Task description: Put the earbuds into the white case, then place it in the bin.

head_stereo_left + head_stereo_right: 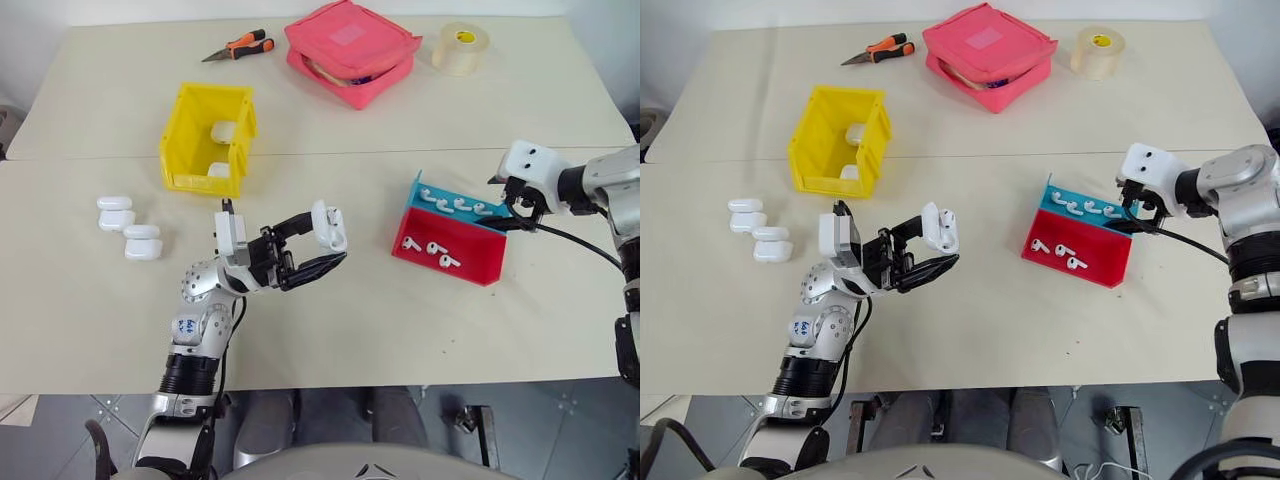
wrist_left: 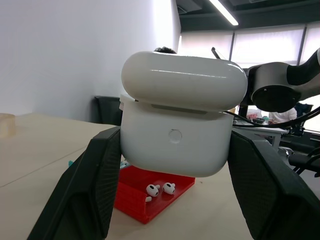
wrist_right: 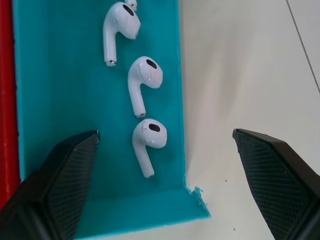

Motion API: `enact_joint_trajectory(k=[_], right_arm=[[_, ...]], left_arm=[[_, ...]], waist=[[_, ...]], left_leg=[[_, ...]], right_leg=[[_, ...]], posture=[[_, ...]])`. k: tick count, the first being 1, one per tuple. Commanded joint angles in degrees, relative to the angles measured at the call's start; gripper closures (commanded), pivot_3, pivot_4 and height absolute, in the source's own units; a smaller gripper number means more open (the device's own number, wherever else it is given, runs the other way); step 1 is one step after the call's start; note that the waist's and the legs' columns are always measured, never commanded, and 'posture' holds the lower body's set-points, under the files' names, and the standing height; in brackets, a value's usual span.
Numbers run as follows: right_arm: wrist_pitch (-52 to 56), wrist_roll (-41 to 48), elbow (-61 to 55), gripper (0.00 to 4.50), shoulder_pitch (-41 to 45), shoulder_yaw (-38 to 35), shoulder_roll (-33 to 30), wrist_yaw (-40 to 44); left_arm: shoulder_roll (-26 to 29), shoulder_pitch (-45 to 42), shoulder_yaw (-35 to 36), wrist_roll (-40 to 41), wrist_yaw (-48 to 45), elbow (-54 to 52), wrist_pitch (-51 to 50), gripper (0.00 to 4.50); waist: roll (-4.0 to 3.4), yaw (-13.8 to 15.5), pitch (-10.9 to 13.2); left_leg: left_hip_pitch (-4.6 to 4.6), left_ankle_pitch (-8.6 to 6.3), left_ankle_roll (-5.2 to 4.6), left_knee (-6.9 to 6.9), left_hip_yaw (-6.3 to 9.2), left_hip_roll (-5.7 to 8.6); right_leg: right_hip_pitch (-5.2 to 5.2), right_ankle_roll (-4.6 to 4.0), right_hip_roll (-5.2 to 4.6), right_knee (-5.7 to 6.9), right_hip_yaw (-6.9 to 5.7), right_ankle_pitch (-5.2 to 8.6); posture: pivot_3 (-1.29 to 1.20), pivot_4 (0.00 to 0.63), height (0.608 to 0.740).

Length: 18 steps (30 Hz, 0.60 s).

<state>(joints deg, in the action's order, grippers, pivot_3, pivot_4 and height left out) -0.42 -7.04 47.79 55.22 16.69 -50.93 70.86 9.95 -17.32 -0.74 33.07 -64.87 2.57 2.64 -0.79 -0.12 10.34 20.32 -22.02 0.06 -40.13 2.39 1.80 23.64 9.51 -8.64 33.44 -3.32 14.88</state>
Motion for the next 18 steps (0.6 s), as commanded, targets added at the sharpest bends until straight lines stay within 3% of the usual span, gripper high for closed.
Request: enact_joint_trajectory(k=[1,5,6,8,13,18], right_arm=[[-1.48,-1.61,2.56,0.03,1.03,0.28,0.79,2.02],[-1.86,-3.03,3.92,0.03,1.79,0.75,1.7,3.45],[-1.46,-3.24,4.08,0.2,1.93,0.68,1.95,3.62],[-0.99,-3.65,4.2,0.6,2.05,0.52,2.32,3.99],[-0.39,-4.49,3.92,2.29,1.64,0.35,2.32,4.52],[-0.22,-5.72,4.53,2.29,1.83,0.52,2.18,3.44]], left_arm=[[0.04,0.16,0.05,0.31,0.65,-2.9,0.78,1.69],[0.22,0.46,-0.05,0.42,1.16,-3.55,0.59,1.69],[0.24,0.53,-0.18,0.44,1.19,-3.71,0.53,1.69],[0.23,0.55,-0.41,0.44,1.3,-3.97,0.37,1.69],[0.13,0.07,-0.59,0.41,1.54,-3.96,0.14,1.69],[0.08,-0.62,-0.79,0.44,1.34,-3.56,0.08,1.69]], waist=[[0.0,-0.03,0.0],[0.0,-0.07,0.0],[0.0,-0.08,0.0],[0.0,-0.09,0.0],[0.0,-0.04,-0.01],[0.0,-0.04,-0.01]], left_leg=[[-0.01,0.0,0.0,0.0,0.01,-0.01],[-0.02,0.0,0.01,-0.02,0.01,-0.01],[-0.02,0.0,0.01,-0.01,0.02,-0.01],[-0.02,0.0,0.02,-0.01,0.02,-0.02],[-0.07,0.01,0.03,-0.07,0.02,-0.02],[-0.07,0.01,0.03,-0.08,0.03,-0.01]], right_leg=[[0.0,0.0,0.0,0.01,0.0,0.0],[-0.01,0.0,0.0,0.02,-0.01,0.0],[-0.01,0.0,0.0,0.01,-0.01,0.0],[-0.01,0.0,0.01,0.02,-0.01,0.0],[-0.08,0.0,0.01,0.05,0.0,0.0],[-0.08,0.0,0.0,0.06,0.0,0.0]], posture=[[0.0,0.15,0.74],[0.0,0.15,0.74],[0.0,0.15,0.74],[0.0,0.15,0.74],[0.0,0.15,0.74],[0.0,0.15,0.74]])
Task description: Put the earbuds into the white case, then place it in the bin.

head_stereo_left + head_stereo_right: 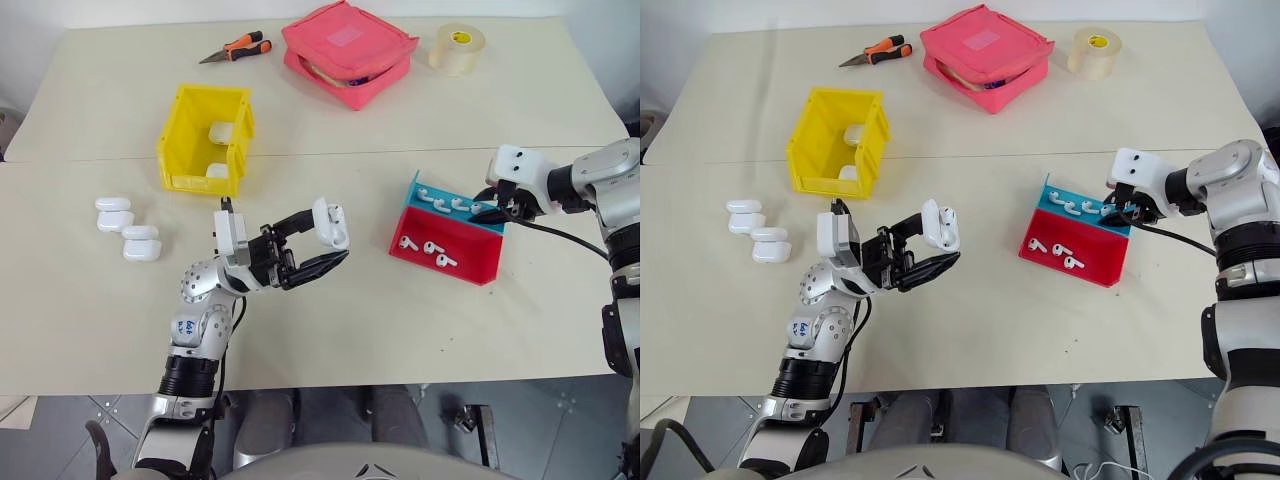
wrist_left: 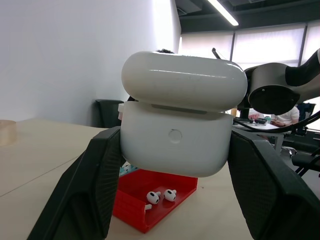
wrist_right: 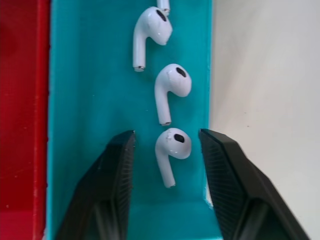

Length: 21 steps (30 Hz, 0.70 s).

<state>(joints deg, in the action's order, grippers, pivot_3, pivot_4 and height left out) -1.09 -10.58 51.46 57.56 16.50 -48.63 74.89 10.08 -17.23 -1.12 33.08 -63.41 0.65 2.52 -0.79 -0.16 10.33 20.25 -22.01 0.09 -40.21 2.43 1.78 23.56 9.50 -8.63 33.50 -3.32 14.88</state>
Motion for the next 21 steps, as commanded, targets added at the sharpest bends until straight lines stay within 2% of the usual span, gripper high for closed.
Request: enact_joint_trajectory(k=[1,11,15,21], right_arm=[[0.44,-2.42,0.99,2.29,-0.48,0.8,-0.18,-0.73],[-0.71,-3.88,2.43,2.29,-0.84,1.28,0.11,-0.36],[-0.78,-3.89,2.45,3.19,-1.1,1.37,0.37,-0.02],[-0.63,-4.34,2.56,3.19,-0.92,1.52,0.45,0.11]], left_arm=[[-0.09,-0.81,-0.45,0.42,-0.08,-1.62,0.17,1.69],[-0.13,-0.95,-0.59,0.4,0.02,-1.88,0.15,1.69],[0.12,-0.81,-0.45,0.46,0.15,-2.26,-0.02,1.69],[0.35,-0.7,-0.33,0.49,0.3,-2.57,-0.2,1.69]], waist=[[0.0,0.01,0.0],[0.02,0.04,-0.01],[0.03,0.01,-0.02],[0.04,0.04,-0.02]], left_leg=[[0.0,0.0,0.0,0.0,0.0,0.0],[-0.02,0.0,0.0,-0.01,0.02,0.0],[-0.02,0.0,0.0,-0.01,0.02,0.0],[-0.03,0.0,0.0,0.0,0.02,0.0]], right_leg=[[0.0,0.0,0.0,0.0,0.0,0.0],[-0.03,0.0,0.0,-0.01,-0.01,0.0],[-0.04,0.0,0.0,-0.01,-0.01,0.0],[-0.04,0.0,0.0,0.0,-0.01,0.0]], posture=[[0.0,0.15,0.74],[0.0,0.15,0.74],[0.0,0.15,0.74],[0.0,0.15,0.74]])
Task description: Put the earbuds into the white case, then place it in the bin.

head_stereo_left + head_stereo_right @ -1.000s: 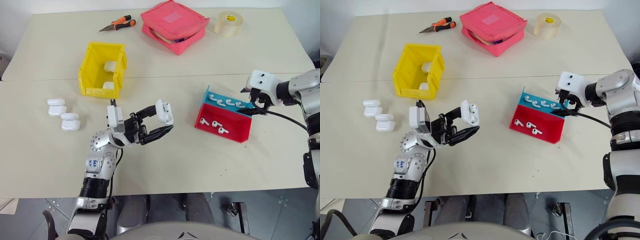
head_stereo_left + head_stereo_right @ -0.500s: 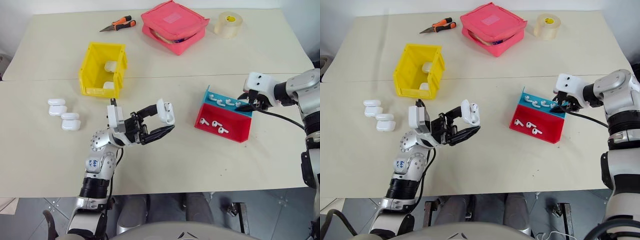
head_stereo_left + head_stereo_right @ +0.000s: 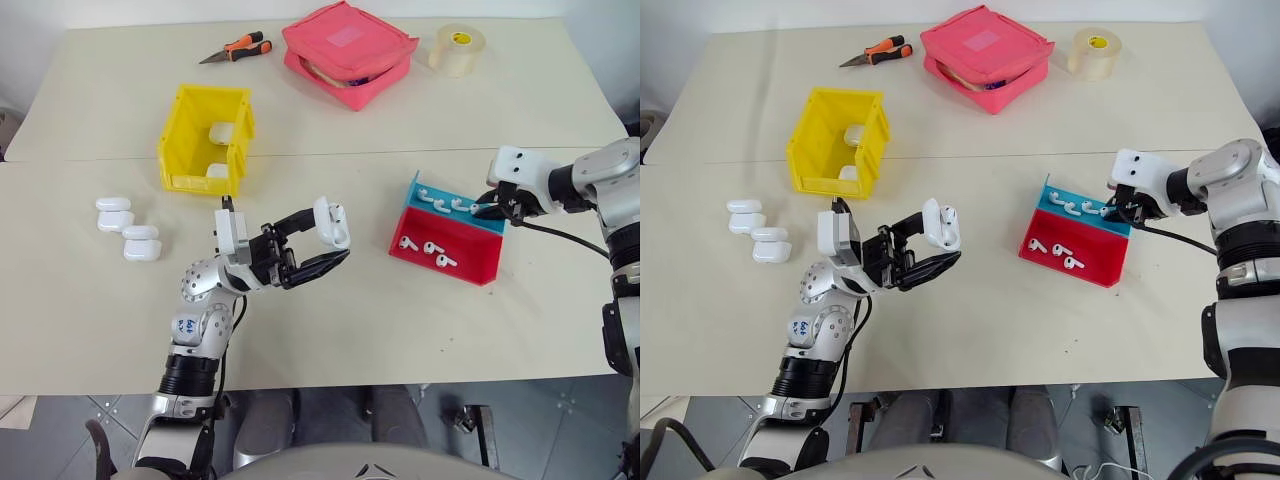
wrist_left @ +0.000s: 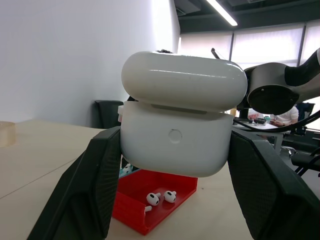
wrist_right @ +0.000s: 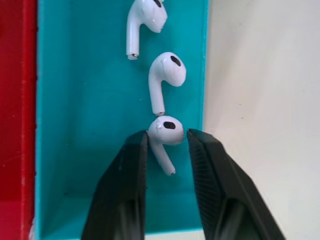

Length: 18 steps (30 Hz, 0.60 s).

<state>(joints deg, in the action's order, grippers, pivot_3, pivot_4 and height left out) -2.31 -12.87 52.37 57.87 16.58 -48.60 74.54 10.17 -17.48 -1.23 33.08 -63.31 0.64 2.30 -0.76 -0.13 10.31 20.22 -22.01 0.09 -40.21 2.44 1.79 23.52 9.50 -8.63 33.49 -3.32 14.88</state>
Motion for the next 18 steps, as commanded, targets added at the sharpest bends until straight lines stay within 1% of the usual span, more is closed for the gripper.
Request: enact_joint_trajectory(k=[1,8,9,11,18], right_arm=[[0.56,-2.17,1.66,3.19,-1.22,1.48,0.4,0.44],[0.08,-1.95,1.21,3.19,-2.0,1.33,0.49,0.52],[0.01,-1.84,1.1,3.54,-2.13,1.24,0.55,0.52],[-0.05,-1.62,0.82,3.97,-2.5,0.77,0.72,-0.5],[0.68,-0.49,-1.05,3.97,-4.05,-0.98,0.41,-0.66]], left_arm=[[0.26,-0.44,-0.23,0.49,0.21,-2.6,-0.01,1.69],[0.14,-0.46,-0.24,0.47,0.26,-2.75,-0.16,1.69],[0.13,-0.45,-0.25,0.47,0.27,-2.77,-0.17,1.69],[0.11,-0.43,-0.3,0.47,0.28,-2.78,-0.21,1.69],[0.03,-0.47,-0.42,0.45,0.24,-2.76,-0.24,1.69]], waist=[[0.0,0.02,0.0],[0.01,0.04,0.0],[0.01,0.04,-0.01],[0.03,0.01,-0.02],[0.08,0.03,-0.04]], left_leg=[[0.0,0.0,0.0,0.0,0.0,0.0],[0.0,0.0,0.0,0.0,0.01,0.0],[0.0,0.0,0.0,0.0,0.01,0.0],[0.0,0.0,0.0,-0.01,0.01,0.0],[-0.01,0.0,0.0,0.0,0.02,0.0]], right_leg=[[0.0,0.0,0.0,0.0,0.0,0.0],[-0.01,0.0,0.0,0.0,0.0,0.0],[-0.01,0.0,0.0,0.0,0.0,0.0],[-0.02,0.0,0.0,0.0,0.0,0.0],[-0.03,0.0,0.0,-0.01,-0.01,0.0]], posture=[[0.0,0.15,0.74],[0.0,0.15,0.74],[0.0,0.15,0.74],[0.0,0.15,0.74],[0.0,0.15,0.74]])
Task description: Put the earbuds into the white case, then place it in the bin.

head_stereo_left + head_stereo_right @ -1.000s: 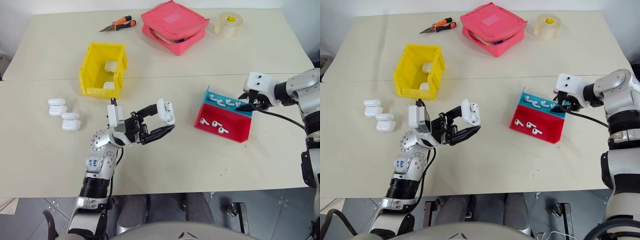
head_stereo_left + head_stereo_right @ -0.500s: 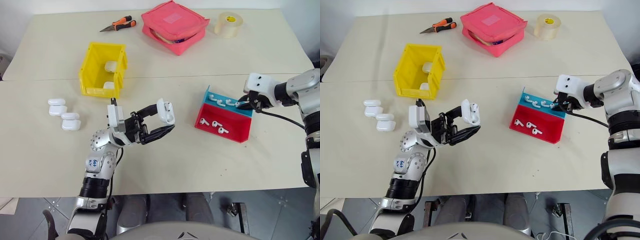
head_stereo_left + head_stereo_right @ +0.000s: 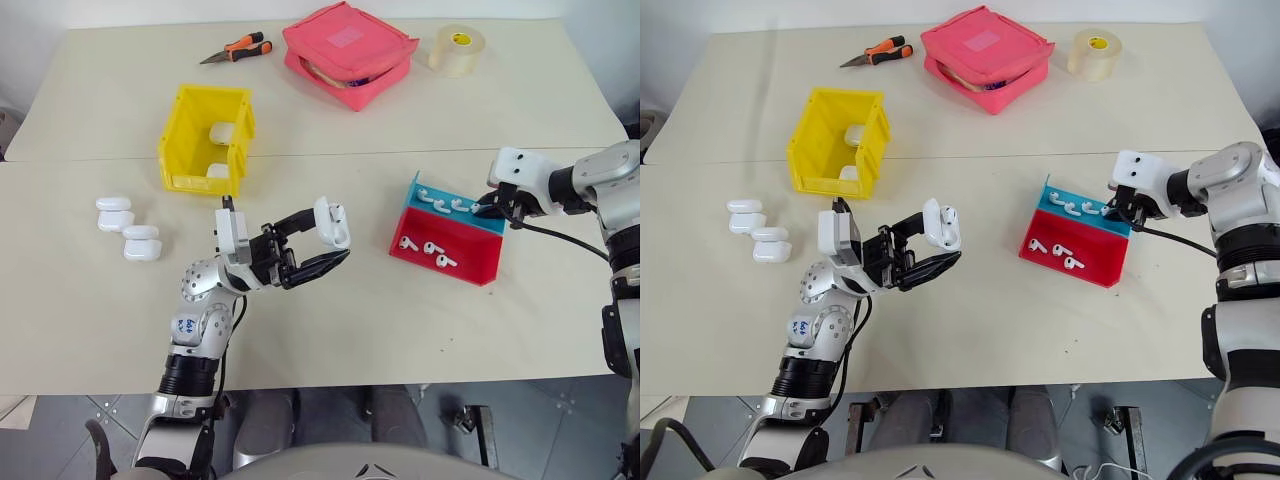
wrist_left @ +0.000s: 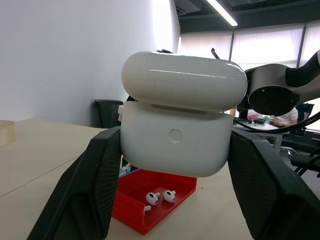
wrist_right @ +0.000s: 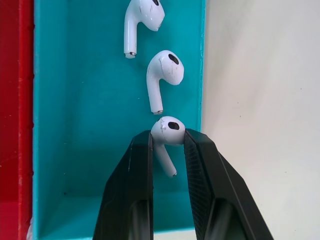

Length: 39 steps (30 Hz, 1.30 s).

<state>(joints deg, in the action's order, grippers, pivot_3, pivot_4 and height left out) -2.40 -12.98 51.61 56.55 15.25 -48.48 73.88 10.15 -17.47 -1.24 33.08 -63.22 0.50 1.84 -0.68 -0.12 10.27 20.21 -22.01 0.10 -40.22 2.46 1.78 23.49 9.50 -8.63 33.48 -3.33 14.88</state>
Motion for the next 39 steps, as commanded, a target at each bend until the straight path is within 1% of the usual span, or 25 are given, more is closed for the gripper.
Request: enact_joint_trajectory(k=[1,3,6,8,10,13,15,18,21,22,23,25,30,32,34,39], right_arm=[[0.97,0.09,-0.84,3.97,-3.0,-0.3,0.15,-0.25],[2.15,1.47,-2.44,3.97,-3.27,-2.11,-0.43,-0.56],[6.53,5.42,-8.2,3.97,-4.02,-6.5,-2.64,0.7],[10.61,9.57,-15.12,3.97,-6.57,-10.18,-4.53,2.51],[15.49,15.89,-24.32,3.97,-11.0,-14.9,-5.47,4.38],[24.24,25.69,-38.04,3.97,-18.98,-21.0,-4.66,5.46],[28.6,31.46,-46.31,3.97,-24.86,-24.71,-2.47,3.15],[33.16,37.65,-55.82,3.97,-31.57,-27.88,1.47,-1.3],[36.67,46.16,-65.0,3.97,-36.35,-30.51,7.44,-5.58],[38.35,50.21,-68.49,3.97,-37.52,-31.24,11.23,-9.12],[39.63,54.29,-71.42,3.97,-38.5,-31.77,14.86,-12.41],[41.71,59.98,-75.91,3.97,-40.2,-31.92,19.78,-17.24],[45.88,71.51,-82.58,3.97,-43.53,-29.14,26.72,-25.85],[45.99,72.98,-84.02,3.97,-44.41,-27.7,27.43,-27.25],[45.15,72.34,-84.51,3.97,-45.16,-25.76,27.49,-27.63],[42.86,70.86,-83.38,3.97,-45.33,-22.93,27.84,-28.12]], left_arm=[[0.02,-0.45,-0.43,0.46,0.15,-2.64,0.21,1.69],[0.02,-0.35,-0.51,0.48,0.11,-2.78,0.17,1.69],[0.17,-0.15,-0.52,0.63,0.04,-3.12,-0.07,1.69],[0.44,-0.11,-0.57,0.83,-0.17,-3.23,-0.61,1.69],[0.65,-0.18,-0.77,0.99,-0.59,-3.19,-1.16,1.69],[0.95,-0.5,-0.85,1.32,-0.95,-3.08,-2.01,1.69],[1.08,-1.01,-0.9,1.46,-1.2,-2.75,-2.53,1.69],[1.43,-1.67,-0.87,1.85,-1.59,-2.7,-3.49,1.69],[1.82,-2.27,-0.81,2.06,-1.99,-2.66,-4.44,1.69],[2.1,-2.41,-0.66,2.26,-2.15,-2.74,-4.9,1.69],[2.43,-2.51,-0.54,2.45,-2.38,-2.83,-5.37,1.69],[2.96,-2.71,-0.36,2.78,-2.73,-2.96,-6.1,1.69],[3.13,-3.61,-0.23,3.07,-2.67,-2.98,-7.29,1.69],[2.78,-3.71,-0.29,3.17,-2.32,-3.1,-7.79,1.69],[2.36,-3.52,-0.37,3.78,-1.08,-3.6,-9.76,1.69],[1.81,-3.1,-0.87,3.9,-0.93,-4.87,-10.94,1.69]], waist=[[0.01,0.01,-0.01],[0.01,-0.03,-0.01],[-0.01,0.1,0.01],[-0.09,0.21,0.06],[-0.15,0.3,0.09],[-0.15,0.31,0.09],[-0.14,0.38,0.09],[-0.14,0.58,0.09],[-0.14,0.8,0.09],[-0.16,0.82,0.1],[-0.15,0.84,0.1],[-0.16,0.84,0.09],[-0.16,1.42,0.09],[-0.15,1.46,0.09],[-0.15,1.4,0.09],[-0.15,1.29,0.09]], left_leg=[[0.0,0.0,0.0,0.0,0.0,0.0],[0.0,0.0,0.0,0.0,0.01,0.0],[0.02,0.0,0.0,0.0,0.0,0.0],[0.11,0.0,0.0,0.0,0.01,0.01],[0.14,0.0,0.0,0.01,0.01,0.04],[0.17,0.0,0.0,0.05,0.06,0.0],[0.16,0.0,0.0,0.01,0.06,0.0],[0.12,0.0,0.0,-0.06,0.05,0.0],[0.11,-0.01,0.01,-0.07,0.08,-0.02],[0.11,-0.01,0.02,-0.07,0.06,-0.01],[0.11,-0.01,0.02,-0.07,0.05,0.02],[0.1,-0.01,0.02,-0.06,0.12,-0.01],[0.1,-0.01,0.02,-0.07,0.14,0.04],[0.1,-0.01,0.02,-0.06,0.13,0.07],[0.09,-0.01,0.01,-0.06,0.12,0.08],[0.08,-0.01,0.01,-0.02,0.09,0.07]], right_leg=[[0.0,0.0,0.0,0.0,0.0,0.0],[0.0,0.0,0.0,0.0,-0.01,0.0],[0.02,0.0,0.0,0.0,-0.01,0.0],[0.1,0.0,-0.02,0.0,0.0,0.0],[0.15,0.0,-0.04,0.0,0.0,0.0],[0.17,0.0,-0.02,-0.01,-0.08,0.0],[0.16,0.0,-0.02,0.01,-0.09,0.0],[0.09,0.01,-0.02,0.04,-0.06,-0.01],[0.1,0.01,0.0,0.07,-0.06,-0.01],[0.12,0.01,0.0,0.08,-0.04,-0.01],[0.13,0.01,-0.02,0.09,0.0,-0.01],[0.14,0.0,0.0,0.1,-0.02,-0.01],[0.12,-0.01,-0.02,0.12,-0.01,-0.01],[0.13,-0.01,-0.03,0.12,-0.01,-0.01],[0.12,-0.02,-0.02,0.12,0.01,-0.01],[0.14,-0.03,0.0,0.13,0.0,-0.01]], posture=[[0.0,0.15,0.74],[0.0,0.15,0.74],[0.0,0.15,0.74],[0.0,0.15,0.74],[0.0,0.15,0.74],[0.0,0.15,0.74],[0.0,0.15,0.74],[0.0,0.15,0.74],[0.0,0.15,0.74],[0.0,0.15,0.74],[0.0,0.15,0.74],[0.0,0.15,0.74],[0.0,0.15,0.74],[0.0,0.15,0.74],[0.0,0.15,0.74],[0.0,0.15,0.74]])
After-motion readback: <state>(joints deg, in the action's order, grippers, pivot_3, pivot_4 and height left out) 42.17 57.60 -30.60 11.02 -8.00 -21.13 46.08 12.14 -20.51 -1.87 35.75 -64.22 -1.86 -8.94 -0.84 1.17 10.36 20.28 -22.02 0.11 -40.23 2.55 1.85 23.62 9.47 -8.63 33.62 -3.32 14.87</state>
